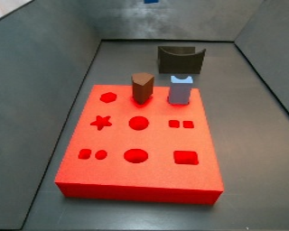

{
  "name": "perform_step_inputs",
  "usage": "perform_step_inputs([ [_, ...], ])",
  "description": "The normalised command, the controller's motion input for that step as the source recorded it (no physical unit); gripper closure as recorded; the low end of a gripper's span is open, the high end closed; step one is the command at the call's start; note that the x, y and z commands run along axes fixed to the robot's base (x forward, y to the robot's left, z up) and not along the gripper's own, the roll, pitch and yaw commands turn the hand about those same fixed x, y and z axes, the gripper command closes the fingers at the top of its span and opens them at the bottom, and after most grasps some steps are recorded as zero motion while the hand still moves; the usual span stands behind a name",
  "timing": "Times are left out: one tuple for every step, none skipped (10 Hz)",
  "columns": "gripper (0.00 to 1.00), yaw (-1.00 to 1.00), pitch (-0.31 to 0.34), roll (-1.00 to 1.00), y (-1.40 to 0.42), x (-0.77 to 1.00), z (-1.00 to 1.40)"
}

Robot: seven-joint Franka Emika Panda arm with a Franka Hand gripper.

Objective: Pick up the rectangle object. Move up. Place the rectangle object on the fixture. Regrasp the rectangle object. Move to above the board. Insert the rectangle object.
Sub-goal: Place the rectangle object on the fixture.

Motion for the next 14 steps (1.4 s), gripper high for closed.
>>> perform_step_inputs([
  [1.00,0.02,0.177,0.14,-0.30,1.00,0.11],
  [1.00,0.03,0.177,0.13,-0.25,1.00,0.09],
  [1.00,0.03,0.172,0.13,-0.21,1.00,0.08],
  [1.00,0.03,0.173,0.13,-0.17,1.00,0.07],
  [1.00,0.03,0.169,0.12,-0.12,1.00,0.05],
  [1.00,0.03,0.167,0.12,-0.08,0.89,0.04],
  [1.00,0.04,0.163,0.11,-0.06,0.83,0.03],
  [1.00,0.04,0.169,0.10,-0.03,0.65,0.02],
  [1.00,-0.10,0.096,-1.00,-0.34,0.60,-0.44],
  [1.00,-0.11,0.088,-1.00,-0.30,0.49,-0.43],
  [1.00,-0.12,0.079,-1.00,-0.14,0.44,-0.29],
  [1.00,-0.12,0.089,-1.00,-0.05,0.33,-0.12],
  [1.00,-0.12,0.101,-1.00,-0.03,0.27,-0.08],
  [1.00,-0.13,0.116,-1.00,0.02,0.16,-0.05],
])
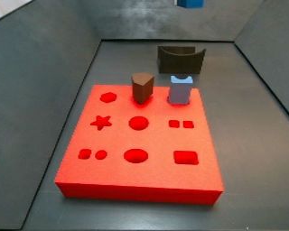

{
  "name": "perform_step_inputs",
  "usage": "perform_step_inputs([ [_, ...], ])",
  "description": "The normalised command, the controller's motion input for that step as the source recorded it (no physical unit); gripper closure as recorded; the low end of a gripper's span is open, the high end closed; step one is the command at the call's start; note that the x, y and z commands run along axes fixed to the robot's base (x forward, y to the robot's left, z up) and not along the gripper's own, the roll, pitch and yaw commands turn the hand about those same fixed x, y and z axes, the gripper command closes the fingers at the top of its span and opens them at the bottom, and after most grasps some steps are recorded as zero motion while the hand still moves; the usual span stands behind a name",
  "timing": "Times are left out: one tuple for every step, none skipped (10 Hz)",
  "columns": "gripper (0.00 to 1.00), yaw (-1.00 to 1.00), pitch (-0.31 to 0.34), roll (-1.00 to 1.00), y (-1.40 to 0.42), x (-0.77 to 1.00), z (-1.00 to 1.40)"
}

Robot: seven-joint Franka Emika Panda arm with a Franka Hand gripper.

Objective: Pick up the rectangle object. Move up. Place the rectangle object on the fixture. Regrasp the rectangle object. Move to above the board. Insert the rectangle object.
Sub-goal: Place the rectangle object on the fixture.

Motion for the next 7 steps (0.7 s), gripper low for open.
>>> perform_step_inputs([
  [1.00,-0.14,0.118,-1.00,0.02,0.12,-0.04],
  [1.00,-0.15,0.112,-1.00,0.03,0.08,-0.03],
  [1.00,-0.16,0.106,-1.00,0.04,0.07,-0.02],
  [1.00,-0.18,0.109,-1.00,0.04,0.08,-0.02],
  [1.00,-0.17,0.097,-0.84,0.04,0.09,-0.02],
  [1.00,-0.15,0.080,-0.67,0.05,0.09,-0.02],
  [1.00,-0.14,0.052,-0.45,0.05,0.09,-0.02],
])
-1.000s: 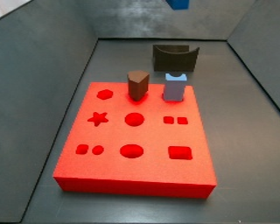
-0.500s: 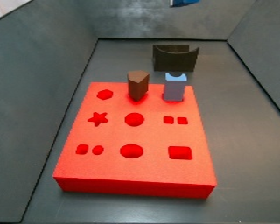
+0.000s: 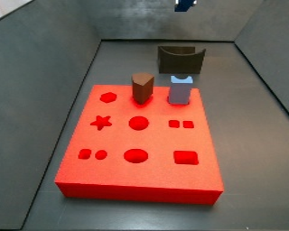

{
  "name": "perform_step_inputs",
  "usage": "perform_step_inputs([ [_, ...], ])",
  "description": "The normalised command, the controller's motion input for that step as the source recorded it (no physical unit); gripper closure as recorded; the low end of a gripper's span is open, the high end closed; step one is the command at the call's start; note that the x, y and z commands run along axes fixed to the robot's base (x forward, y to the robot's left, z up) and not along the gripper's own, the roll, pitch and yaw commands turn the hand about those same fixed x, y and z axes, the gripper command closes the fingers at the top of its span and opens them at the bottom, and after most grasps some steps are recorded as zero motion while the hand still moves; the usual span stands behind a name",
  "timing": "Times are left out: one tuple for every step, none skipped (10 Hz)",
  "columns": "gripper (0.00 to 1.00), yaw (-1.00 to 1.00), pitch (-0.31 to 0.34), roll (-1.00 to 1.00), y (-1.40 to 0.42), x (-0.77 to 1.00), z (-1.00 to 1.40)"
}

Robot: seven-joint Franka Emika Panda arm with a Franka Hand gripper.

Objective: Pick up the rectangle object. Move up. Place the rectangle object on the fixture. Regrasp the rectangle object. Move to above the board. Insert the rectangle object.
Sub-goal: Place the rectangle object on the fixture.

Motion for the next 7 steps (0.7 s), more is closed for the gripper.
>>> perform_step_inputs([
  [1.00,-0.12,0.031,-0.25,0.03,0.08,-0.01],
  [1.00,-0.03,0.149,-1.00,0.13,0.13,-1.00],
  [1.00,-0.04,0.137,-1.00,0.14,0.13,-1.00],
  [1.00,-0.06,0.161,-1.00,0.14,0.14,-1.00],
  [1.00,-0.10,0.173,-0.76,0.13,0.16,-1.00],
  [1.00,-0.12,0.164,-0.65,0.14,0.16,-1.00],
  [1.00,-0.15,0.135,-0.43,0.14,0.17,-1.00],
])
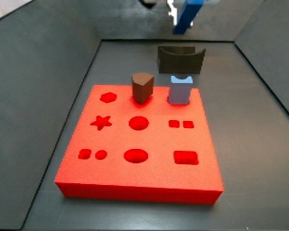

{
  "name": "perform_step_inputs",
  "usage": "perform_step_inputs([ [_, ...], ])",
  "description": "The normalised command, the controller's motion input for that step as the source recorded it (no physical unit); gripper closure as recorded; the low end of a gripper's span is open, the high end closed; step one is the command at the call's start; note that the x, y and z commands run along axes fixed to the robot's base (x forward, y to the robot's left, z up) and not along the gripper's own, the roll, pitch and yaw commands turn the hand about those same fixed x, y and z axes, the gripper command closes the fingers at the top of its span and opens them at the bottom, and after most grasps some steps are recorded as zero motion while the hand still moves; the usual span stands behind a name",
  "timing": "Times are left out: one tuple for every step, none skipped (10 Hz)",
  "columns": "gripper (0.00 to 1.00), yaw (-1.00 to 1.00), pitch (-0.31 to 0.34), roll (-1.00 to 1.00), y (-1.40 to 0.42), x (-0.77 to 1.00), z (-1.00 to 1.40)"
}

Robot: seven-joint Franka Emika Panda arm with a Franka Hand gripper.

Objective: Pick up the rectangle object. Move up. Place the rectangle object on the fixture. Regrasp the rectangle object. Move to above the board. Insert the rectangle object.
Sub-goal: Place the rectangle object on the fixture, then regrasp the rectangle object.

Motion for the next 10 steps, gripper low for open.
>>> perform_step_inputs([
  [1.00,-0.16,0.108,-0.29,0.14,0.18,-1.00],
  [1.00,-0.17,0.070,-0.19,0.13,0.19,-1.00],
  [1.00,-0.17,0.046,-0.18,0.13,0.18,-0.94],
  [1.00,-0.15,0.012,-0.18,0.10,0.14,-0.69],
  [1.00,-0.15,0.003,-0.17,0.08,0.12,-0.57],
  [1.00,-0.12,-0.010,-0.16,0.06,0.11,-0.33],
  [0.00,0.00,0.000,0.00,0.00,0.00,0.00],
  [0.00,-0.03,0.032,0.00,0.00,0.00,1.00],
  [0.00,-0.02,0.036,0.01,0.01,-0.01,1.00],
  [0.00,-0.02,0.040,0.02,0.01,-0.02,1.00],
])
